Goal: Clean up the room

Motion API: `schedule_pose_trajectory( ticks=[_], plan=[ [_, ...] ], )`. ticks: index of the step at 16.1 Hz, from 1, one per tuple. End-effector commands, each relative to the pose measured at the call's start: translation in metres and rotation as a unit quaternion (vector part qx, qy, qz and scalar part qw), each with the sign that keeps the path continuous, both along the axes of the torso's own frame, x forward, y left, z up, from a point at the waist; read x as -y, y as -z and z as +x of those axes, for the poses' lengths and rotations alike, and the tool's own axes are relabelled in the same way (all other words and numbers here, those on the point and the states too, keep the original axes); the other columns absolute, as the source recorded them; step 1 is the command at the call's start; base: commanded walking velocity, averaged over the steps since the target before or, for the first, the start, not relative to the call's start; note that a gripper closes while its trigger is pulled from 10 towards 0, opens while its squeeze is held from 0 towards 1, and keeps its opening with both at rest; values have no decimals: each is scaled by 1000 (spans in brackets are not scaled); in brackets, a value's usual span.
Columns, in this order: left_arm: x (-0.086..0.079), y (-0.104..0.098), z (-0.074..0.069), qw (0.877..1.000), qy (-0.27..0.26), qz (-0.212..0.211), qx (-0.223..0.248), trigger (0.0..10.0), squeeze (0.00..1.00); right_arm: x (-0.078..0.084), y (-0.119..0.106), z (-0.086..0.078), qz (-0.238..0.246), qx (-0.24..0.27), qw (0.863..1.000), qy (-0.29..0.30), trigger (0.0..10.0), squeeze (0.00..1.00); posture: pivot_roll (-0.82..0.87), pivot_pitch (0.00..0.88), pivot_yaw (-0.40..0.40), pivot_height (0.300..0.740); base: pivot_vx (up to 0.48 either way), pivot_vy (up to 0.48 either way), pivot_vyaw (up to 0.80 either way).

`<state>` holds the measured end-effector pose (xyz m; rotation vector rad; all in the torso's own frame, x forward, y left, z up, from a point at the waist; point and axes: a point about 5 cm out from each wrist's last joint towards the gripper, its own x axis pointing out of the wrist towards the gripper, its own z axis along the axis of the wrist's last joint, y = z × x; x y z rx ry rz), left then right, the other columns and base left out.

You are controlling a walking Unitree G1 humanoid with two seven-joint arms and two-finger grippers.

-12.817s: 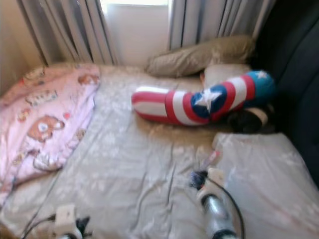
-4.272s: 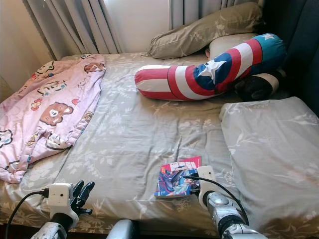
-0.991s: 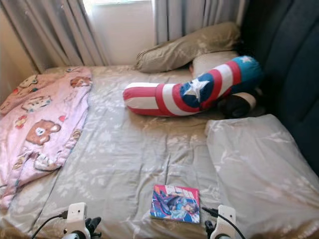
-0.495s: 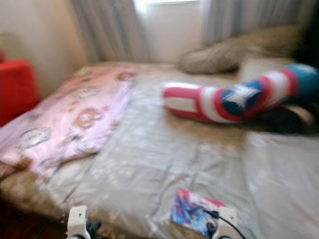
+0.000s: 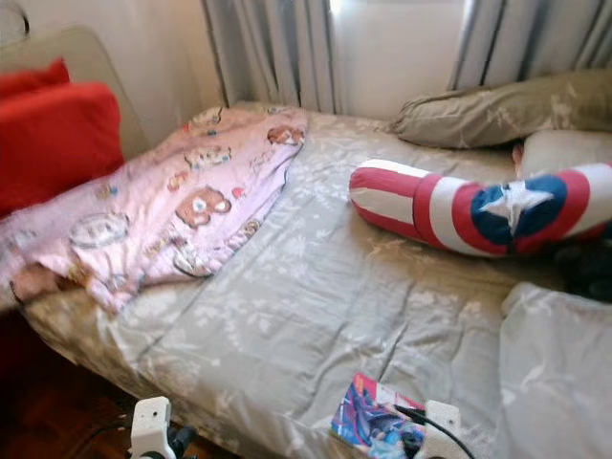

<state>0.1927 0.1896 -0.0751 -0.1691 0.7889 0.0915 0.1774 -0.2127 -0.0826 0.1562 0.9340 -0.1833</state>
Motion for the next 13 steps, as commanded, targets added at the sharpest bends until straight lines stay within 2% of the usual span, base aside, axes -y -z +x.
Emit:
schedule_pose_trajectory(
  ticks=[1, 3, 6, 13],
  plan=[
    [-1, 1, -2, 1000, -4, 0, -9, 10000, 0, 0, -1, 2, -1, -2, 1000, -8, 10000, 0, -11, 0, 3, 740, 0, 0, 0],
    [7, 2, -1, 1000, -6, -9, -9, 10000, 0, 7, -3, 4, -9, -2, 1000, -11, 10000, 0, -11, 0, -18, 740, 0, 0, 0],
    [10, 3, -2, 1000, -11, -13, -13, 10000, 0, 8, -3, 4, -11, -6, 1000, -17, 10000, 0, -1, 0, -23, 740, 0, 0, 0],
    [7, 2, -2, 1000, 0, -4, -10, 10000, 0, 18, -3, -2, -10, -12, 1000, -5, 10000, 0, -1, 0, 4, 740, 0, 367, 0]
  ],
)
